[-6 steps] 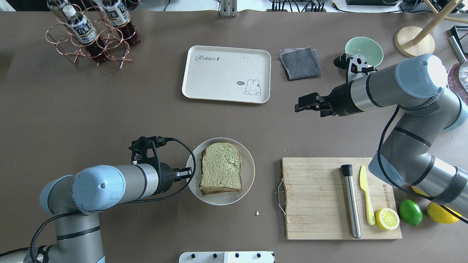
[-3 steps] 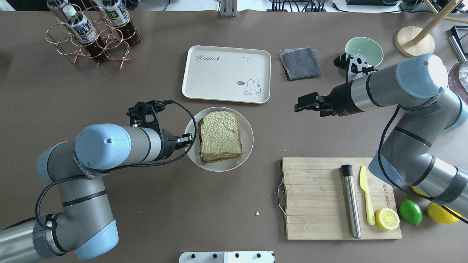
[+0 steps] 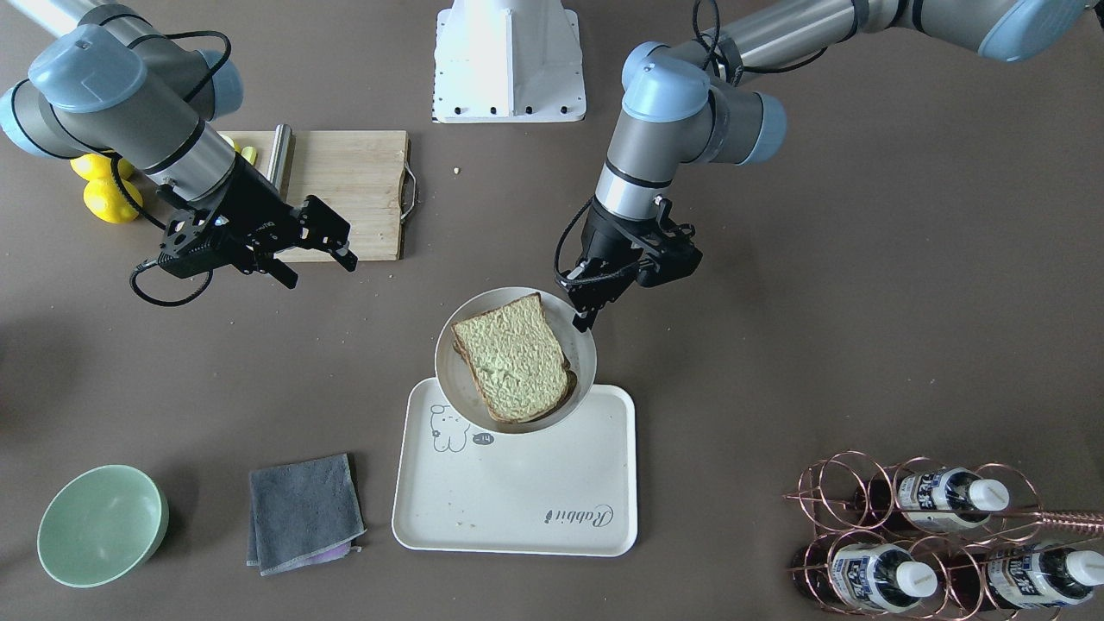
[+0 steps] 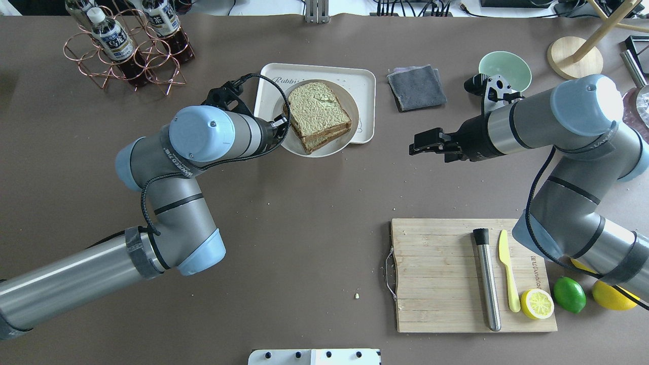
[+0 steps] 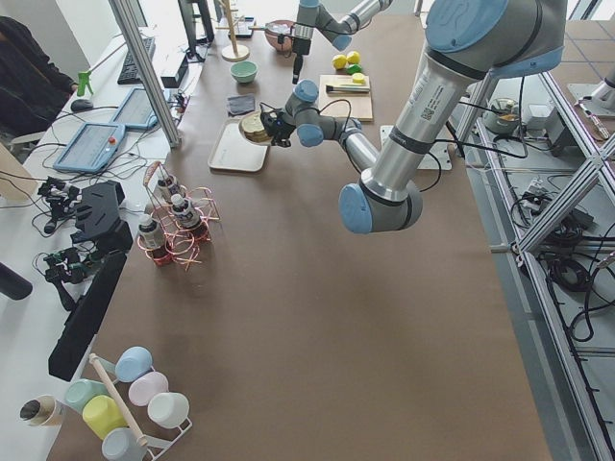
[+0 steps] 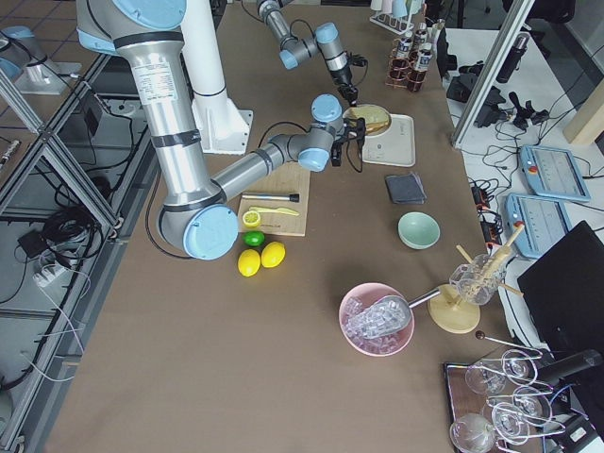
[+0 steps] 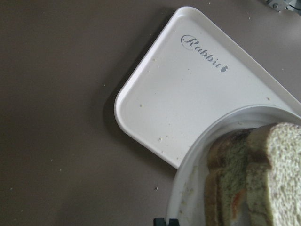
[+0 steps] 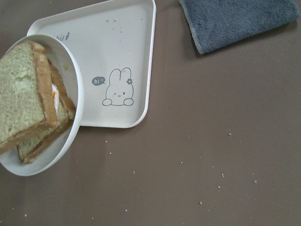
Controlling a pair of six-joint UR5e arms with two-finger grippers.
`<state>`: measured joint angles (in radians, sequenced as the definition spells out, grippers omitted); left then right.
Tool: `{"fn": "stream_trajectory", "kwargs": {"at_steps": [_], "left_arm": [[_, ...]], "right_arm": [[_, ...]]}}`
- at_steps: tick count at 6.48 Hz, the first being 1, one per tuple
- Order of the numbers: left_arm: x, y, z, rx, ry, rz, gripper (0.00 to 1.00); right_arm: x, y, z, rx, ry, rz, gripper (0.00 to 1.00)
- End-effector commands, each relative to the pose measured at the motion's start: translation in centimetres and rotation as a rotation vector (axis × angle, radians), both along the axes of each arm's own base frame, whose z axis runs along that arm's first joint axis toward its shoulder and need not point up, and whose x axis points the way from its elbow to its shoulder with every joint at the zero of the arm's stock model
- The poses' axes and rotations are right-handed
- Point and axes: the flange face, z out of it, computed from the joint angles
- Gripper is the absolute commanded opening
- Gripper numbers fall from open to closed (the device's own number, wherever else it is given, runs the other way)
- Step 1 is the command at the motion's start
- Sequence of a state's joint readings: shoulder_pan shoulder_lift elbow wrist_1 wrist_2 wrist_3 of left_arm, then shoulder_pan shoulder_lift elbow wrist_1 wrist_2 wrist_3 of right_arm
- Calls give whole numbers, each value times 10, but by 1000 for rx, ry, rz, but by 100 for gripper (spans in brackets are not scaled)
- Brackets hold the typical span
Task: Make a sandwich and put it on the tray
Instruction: 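Carry the plate with the left gripper onto the white tray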
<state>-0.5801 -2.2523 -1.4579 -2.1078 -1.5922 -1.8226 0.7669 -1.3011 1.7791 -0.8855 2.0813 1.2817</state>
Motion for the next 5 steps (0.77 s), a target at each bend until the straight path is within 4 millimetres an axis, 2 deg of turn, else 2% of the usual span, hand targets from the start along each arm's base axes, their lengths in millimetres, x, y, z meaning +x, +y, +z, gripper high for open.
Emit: {"fn": "stream_trajectory", "kwargs": {"at_steps": [1, 3, 5], "left_arm": [[19, -50, 21, -8, -18, -69, 0], [23, -72, 29, -5, -59, -73, 0], [26, -76, 21, 12, -64, -64, 0]], "right_arm": [[-2, -2, 2, -20, 1, 9, 100], [-1, -5, 3, -18, 8, 24, 100], [-1, -6, 4, -18, 10, 29, 100]]}}
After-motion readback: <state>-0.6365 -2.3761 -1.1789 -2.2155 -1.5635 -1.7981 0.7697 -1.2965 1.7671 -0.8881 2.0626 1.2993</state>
